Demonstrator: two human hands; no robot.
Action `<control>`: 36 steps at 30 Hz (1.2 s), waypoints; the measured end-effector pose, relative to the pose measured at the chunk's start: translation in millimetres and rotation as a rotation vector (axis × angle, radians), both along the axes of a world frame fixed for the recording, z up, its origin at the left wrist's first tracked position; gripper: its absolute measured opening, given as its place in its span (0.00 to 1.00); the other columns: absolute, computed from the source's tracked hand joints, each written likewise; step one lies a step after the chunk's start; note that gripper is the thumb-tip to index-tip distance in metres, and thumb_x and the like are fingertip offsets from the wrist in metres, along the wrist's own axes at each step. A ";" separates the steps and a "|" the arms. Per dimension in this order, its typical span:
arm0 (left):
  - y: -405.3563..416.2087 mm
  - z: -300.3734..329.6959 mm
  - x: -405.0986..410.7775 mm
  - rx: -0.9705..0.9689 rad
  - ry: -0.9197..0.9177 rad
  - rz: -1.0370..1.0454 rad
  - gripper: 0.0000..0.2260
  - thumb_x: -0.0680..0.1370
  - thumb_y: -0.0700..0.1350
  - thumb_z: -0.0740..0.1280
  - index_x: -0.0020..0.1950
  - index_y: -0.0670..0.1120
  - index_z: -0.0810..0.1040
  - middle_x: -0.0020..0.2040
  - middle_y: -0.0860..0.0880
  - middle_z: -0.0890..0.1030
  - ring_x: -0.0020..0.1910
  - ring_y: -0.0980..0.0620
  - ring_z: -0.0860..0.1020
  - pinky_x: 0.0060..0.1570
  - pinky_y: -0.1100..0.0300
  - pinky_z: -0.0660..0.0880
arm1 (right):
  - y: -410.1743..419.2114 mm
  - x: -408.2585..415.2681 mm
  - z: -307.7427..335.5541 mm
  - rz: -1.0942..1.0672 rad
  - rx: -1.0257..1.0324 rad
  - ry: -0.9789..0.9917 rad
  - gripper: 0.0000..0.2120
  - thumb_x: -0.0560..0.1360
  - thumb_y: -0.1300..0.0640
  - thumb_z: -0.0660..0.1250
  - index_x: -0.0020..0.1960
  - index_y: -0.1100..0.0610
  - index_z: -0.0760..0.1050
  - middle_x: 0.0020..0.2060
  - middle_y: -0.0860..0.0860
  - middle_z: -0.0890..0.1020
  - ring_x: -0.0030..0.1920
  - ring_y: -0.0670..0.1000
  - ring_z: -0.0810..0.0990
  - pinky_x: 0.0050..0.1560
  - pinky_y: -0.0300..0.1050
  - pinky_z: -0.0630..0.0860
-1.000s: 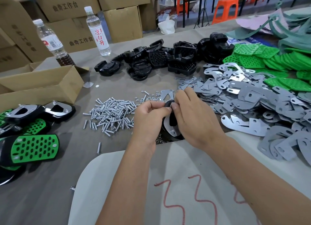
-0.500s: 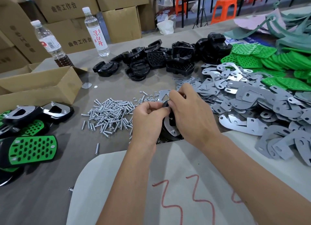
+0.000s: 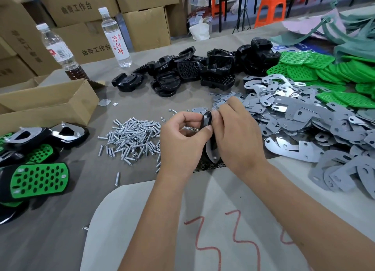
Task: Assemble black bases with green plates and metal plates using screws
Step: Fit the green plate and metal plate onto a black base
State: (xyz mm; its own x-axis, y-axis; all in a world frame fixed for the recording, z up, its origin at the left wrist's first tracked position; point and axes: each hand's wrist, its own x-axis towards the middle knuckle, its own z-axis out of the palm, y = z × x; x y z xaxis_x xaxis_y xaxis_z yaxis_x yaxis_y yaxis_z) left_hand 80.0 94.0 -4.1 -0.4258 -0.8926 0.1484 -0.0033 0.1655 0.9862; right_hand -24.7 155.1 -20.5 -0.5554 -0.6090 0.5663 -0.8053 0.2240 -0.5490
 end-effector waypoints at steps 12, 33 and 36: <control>10.5 -0.4 -7.1 -0.326 -0.052 0.117 0.12 0.71 0.38 0.76 0.47 0.54 0.81 0.41 0.57 0.83 0.31 0.56 0.80 0.34 0.60 0.76 | 0.1 3.8 1.8 -0.093 -0.086 -0.043 0.18 0.86 0.54 0.60 0.38 0.55 0.65 0.41 0.51 0.68 0.42 0.53 0.66 0.40 0.46 0.59; -27.3 6.7 8.4 0.776 0.582 0.157 0.07 0.81 0.34 0.67 0.58 0.39 0.76 0.43 0.41 0.82 0.36 0.51 0.82 0.36 0.61 0.81 | 13.1 -23.5 4.3 0.516 0.477 -0.010 0.09 0.79 0.51 0.72 0.42 0.52 0.77 0.43 0.44 0.74 0.44 0.48 0.73 0.48 0.52 0.73; -27.0 5.4 7.6 0.754 0.505 0.124 0.11 0.82 0.35 0.65 0.63 0.36 0.76 0.47 0.39 0.83 0.41 0.48 0.82 0.35 0.61 0.81 | 12.7 -22.1 4.1 0.436 0.237 -0.137 0.09 0.80 0.57 0.71 0.42 0.55 0.75 0.36 0.45 0.76 0.37 0.46 0.73 0.41 0.47 0.68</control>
State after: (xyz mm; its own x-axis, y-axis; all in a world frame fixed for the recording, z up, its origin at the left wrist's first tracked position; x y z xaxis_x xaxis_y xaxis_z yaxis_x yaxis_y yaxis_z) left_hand 87.6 67.0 1.2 -0.3631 -0.8635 -0.3500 0.4833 -0.4957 0.7216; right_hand -46.8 167.8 -16.4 -0.2806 -0.9034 0.3242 -0.7754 0.0143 -0.6313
